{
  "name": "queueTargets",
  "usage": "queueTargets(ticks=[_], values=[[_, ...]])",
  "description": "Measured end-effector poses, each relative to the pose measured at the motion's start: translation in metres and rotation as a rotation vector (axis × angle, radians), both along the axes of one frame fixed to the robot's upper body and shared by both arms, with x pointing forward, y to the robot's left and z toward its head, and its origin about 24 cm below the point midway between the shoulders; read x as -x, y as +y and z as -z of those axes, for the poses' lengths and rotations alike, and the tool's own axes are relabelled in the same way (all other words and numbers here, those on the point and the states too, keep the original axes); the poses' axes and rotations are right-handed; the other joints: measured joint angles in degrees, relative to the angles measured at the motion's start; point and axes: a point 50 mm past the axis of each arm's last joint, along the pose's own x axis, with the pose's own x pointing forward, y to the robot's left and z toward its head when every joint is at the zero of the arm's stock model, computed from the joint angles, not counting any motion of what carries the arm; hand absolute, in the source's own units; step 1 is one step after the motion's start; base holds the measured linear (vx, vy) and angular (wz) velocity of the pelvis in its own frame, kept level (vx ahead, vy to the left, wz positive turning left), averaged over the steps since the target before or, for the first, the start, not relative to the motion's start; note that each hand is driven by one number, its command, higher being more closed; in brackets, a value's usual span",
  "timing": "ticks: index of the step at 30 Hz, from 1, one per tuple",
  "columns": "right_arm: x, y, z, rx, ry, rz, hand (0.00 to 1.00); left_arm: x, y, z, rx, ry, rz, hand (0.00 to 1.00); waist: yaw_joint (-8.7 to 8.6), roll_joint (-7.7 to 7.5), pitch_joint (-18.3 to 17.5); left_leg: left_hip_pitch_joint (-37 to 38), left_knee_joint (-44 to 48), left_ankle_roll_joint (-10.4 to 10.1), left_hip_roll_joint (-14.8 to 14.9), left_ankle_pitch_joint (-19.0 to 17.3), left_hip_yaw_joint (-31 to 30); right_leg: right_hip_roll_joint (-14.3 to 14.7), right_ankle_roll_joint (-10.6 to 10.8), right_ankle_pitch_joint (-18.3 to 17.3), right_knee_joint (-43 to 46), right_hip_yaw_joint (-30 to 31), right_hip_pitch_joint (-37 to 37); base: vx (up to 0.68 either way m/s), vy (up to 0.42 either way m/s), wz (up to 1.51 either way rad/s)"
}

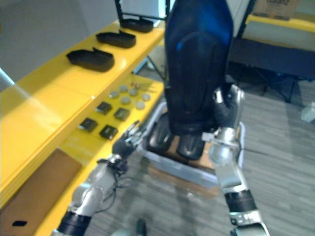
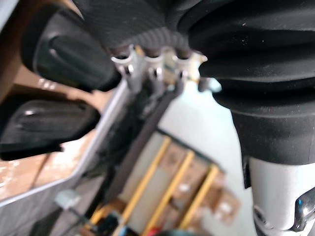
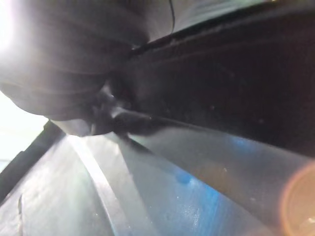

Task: Walk over and take plastic housings, then place them on the shelf

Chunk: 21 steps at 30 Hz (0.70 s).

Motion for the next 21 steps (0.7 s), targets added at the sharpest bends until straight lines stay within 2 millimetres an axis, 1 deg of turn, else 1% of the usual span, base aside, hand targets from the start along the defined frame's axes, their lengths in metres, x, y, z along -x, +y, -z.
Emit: queueTargets(ticks=[3, 5, 8, 13, 17, 21], values=[[-0.002, 0.010, 0.007, 0.002, 0.033, -0.041, 1.00, 0.000, -0.007, 0.002, -0.006, 0.009, 0.028, 0.00, -0.17, 0.17, -0.6, 0.3, -2.5, 0.1, -0.3, 1.6, 0.1, 0.0, 0.0, -0.1, -0.6, 0.0, -0.5, -0.09, 0.016, -0.04], [-0.005, 0.016, 0.017, 0.008, 0.079, -0.061, 1.00, -0.001, -0.009, 0.002, -0.006, 0.007, 0.037, 0.00, -0.17, 0.19, -0.7, 0.1, -2.8, 0.1, -0.4, 2.0, 0.3, 0.1, 0.0, -0.2, -0.9, 0.0, -0.8, -0.10, 0.010, -0.07], [-0.007, 0.027, 0.040, 0.016, 0.179, -0.093, 1.00, -0.001, -0.014, 0.003, -0.011, 0.011, 0.053, 0.00, -0.69, 0.71, -1.0, 0.1, -2.9, 0.1, -0.3, 2.8, 0.3, 0.1, -0.2, -0.4, -0.9, -0.1, -0.8, -0.09, 0.008, 0.00], [-0.004, 0.039, 0.059, 0.022, 0.257, -0.132, 1.00, -0.001, -0.016, 0.007, -0.008, 0.026, 0.055, 0.00, -0.85, 1.48, -1.6, 0.1, -3.0, 0.2, -0.2, 3.4, 0.2, 0.1, -0.1, -0.4, -1.0, 0.0, -0.9, -0.05, 0.012, 0.00], [-0.002, 0.049, 0.074, 0.056, 0.317, -0.167, 1.00, 0.002, -0.025, 0.008, -0.012, 0.023, 0.093, 0.00, -0.81, 1.02, -2.1, -0.1, -3.0, 0.0, 0.0, 3.5, -0.1, 0.3, 0.0, -0.3, -1.8, 0.0, -0.8, 0.00, 0.001, 0.01], [0.002, 0.053, 0.088, 0.071, 0.377, -0.185, 1.00, 0.004, -0.030, 0.009, -0.016, 0.026, 0.119, 0.00, -0.79, 0.59, -3.2, -0.9, -2.9, -0.1, 0.1, 3.7, -0.5, 0.4, 0.3, 0.4, -2.5, -0.2, -0.8, 0.04, 0.002, 0.04]])
